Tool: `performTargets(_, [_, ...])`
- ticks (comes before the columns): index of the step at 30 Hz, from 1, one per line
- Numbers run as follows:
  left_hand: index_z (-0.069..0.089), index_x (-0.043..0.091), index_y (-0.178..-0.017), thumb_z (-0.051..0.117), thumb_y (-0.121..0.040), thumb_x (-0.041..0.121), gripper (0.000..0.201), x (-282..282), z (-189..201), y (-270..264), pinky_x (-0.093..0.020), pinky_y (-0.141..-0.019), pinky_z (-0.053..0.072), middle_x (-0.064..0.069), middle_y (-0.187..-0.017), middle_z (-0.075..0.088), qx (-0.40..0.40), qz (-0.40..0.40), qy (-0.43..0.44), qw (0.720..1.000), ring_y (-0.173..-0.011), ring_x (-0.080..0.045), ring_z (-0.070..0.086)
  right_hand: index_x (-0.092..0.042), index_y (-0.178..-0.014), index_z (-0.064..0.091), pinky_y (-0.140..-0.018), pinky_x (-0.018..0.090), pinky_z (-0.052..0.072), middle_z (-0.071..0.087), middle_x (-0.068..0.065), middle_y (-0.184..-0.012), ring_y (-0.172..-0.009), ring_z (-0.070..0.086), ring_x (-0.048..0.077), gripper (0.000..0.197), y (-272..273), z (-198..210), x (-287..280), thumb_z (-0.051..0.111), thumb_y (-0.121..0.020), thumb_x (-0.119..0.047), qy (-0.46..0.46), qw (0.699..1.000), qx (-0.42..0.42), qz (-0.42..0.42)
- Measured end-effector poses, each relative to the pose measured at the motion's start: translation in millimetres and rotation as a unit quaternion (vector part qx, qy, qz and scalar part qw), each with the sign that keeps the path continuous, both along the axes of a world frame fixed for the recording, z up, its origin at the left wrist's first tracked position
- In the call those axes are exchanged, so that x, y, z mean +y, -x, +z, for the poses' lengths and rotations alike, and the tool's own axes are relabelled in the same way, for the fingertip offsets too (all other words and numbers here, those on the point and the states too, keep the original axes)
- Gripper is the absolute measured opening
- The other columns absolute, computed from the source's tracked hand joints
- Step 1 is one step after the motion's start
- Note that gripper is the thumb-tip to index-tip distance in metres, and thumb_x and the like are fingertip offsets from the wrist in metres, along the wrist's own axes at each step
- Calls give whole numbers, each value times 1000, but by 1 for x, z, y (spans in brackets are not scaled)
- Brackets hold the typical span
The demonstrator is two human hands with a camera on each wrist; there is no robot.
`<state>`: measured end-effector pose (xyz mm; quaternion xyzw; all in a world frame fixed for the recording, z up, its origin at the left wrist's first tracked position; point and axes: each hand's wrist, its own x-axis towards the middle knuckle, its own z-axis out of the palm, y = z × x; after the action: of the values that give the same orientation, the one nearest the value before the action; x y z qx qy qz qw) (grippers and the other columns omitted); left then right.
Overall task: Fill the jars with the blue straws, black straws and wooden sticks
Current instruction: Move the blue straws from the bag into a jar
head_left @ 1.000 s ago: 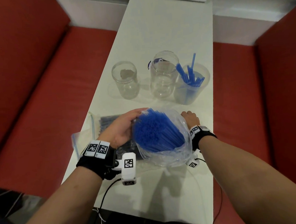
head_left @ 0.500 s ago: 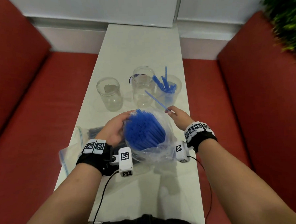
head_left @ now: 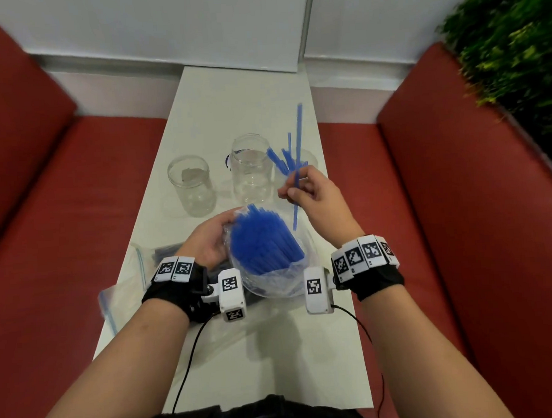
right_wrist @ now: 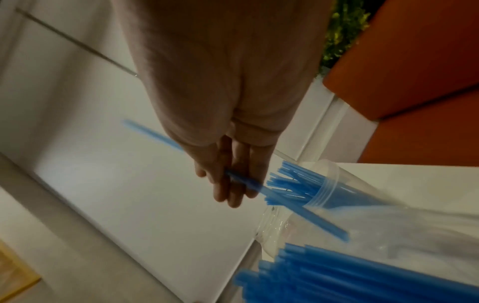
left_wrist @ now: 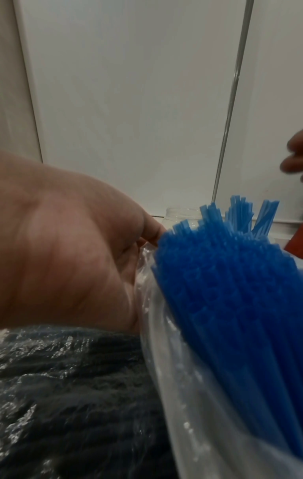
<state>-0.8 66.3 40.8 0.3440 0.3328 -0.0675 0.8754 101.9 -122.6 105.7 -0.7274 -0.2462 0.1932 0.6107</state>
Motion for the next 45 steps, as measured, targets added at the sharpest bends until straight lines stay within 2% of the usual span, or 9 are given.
performTargets(5, [63, 12, -128, 64, -88, 17, 40, 1, 2, 0, -45, -96, 50, -13, -125, 65, 12, 9, 6, 1000, -103, -27, 66, -16, -101, 60, -97, 36, 56, 75, 7, -100, -102, 72, 19, 15, 5, 10, 4, 55, -97, -3, -74, 997, 5, 27])
performTargets(10, [59, 3, -132, 62, -89, 19, 45, -2, 4, 3, -45, -101, 46, -17, -129, 62, 6, 3, 55, 998, -115, -30, 62, -22, -92, 62, -89, 29, 54, 69, -1, -97, -91, 65, 7, 17, 25, -37, 5, 62, -96, -5, 74, 997, -32, 18])
performTargets(15, [65, 9, -122, 57, -91, 19, 33, -1, -2, 5, -41, -81, 58, -17, -116, 69, 9, 3, -1, 1000, -97, -28, 70, -21, -98, 64, -96, 26, 49, 62, -5, -106, -107, 62, 10, 30, 38, -69, -5, 58, -87, 6, 91, 993, -73, 14])
performTargets(20, [61, 9, -130, 54, -93, 17, 38, -1, -2, 2, -49, -102, 46, -18, -130, 62, 6, 5, -16, 1000, -119, -32, 59, -22, -104, 63, -106, 10, 33, 44, -5, -123, -118, 50, 8, 33, 40, -73, -8, 60, -79, -2, 114, 989, -96, 12])
performTargets(28, [62, 12, -128, 57, -92, 14, 36, -3, 4, -1, -49, -92, 53, -17, -122, 67, 4, 18, -18, 1000, -111, -32, 65, -17, -136, 45, -106, 23, 40, 46, 0, -128, -120, 47, 13, 61, 46, -87, -17, 66, -80, -1, 176, 983, -40, 28])
performTargets(32, [58, 11, -134, 59, -90, 15, 44, -4, 4, 0, -55, -106, 40, -17, -130, 62, 4, 2, -14, 1000, -121, -34, 59, -9, -117, 56, -85, 22, 41, 55, 3, -111, -98, 52, 15, 35, 42, -88, -20, 64, -84, 1, 217, 972, -89, 23])
performTargets(38, [67, 13, -121, 58, -90, 14, 33, -5, 5, 2, -55, -103, 43, -16, -125, 65, -3, 5, -21, 1000, -115, -33, 63, -9, -103, 54, -70, 21, 33, 54, 5, -98, -83, 47, 17, 11, 40, -86, -20, 60, -94, -5, 235, 965, -111, 25])
performTargets(41, [66, 14, -122, 57, -90, 14, 33, -5, 5, 3, -54, -104, 43, -16, -128, 64, -1, 4, -31, 1000, -118, -33, 61, -12, -100, 49, -65, 23, 36, 54, 2, -90, -76, 49, 13, 11, 36, -79, -18, 58, -94, -9, 203, 974, -102, 19])
performTargets(45, [64, 13, -125, 55, -92, 14, 34, -7, 9, 2, -53, -104, 43, -16, -128, 63, -8, 4, -28, 1000, -120, -33, 59, -24, -106, 48, -59, 8, 40, 56, -7, -84, -67, 53, -2, 23, 33, -75, -16, 60, -90, -11, 169, 984, -53, -2])
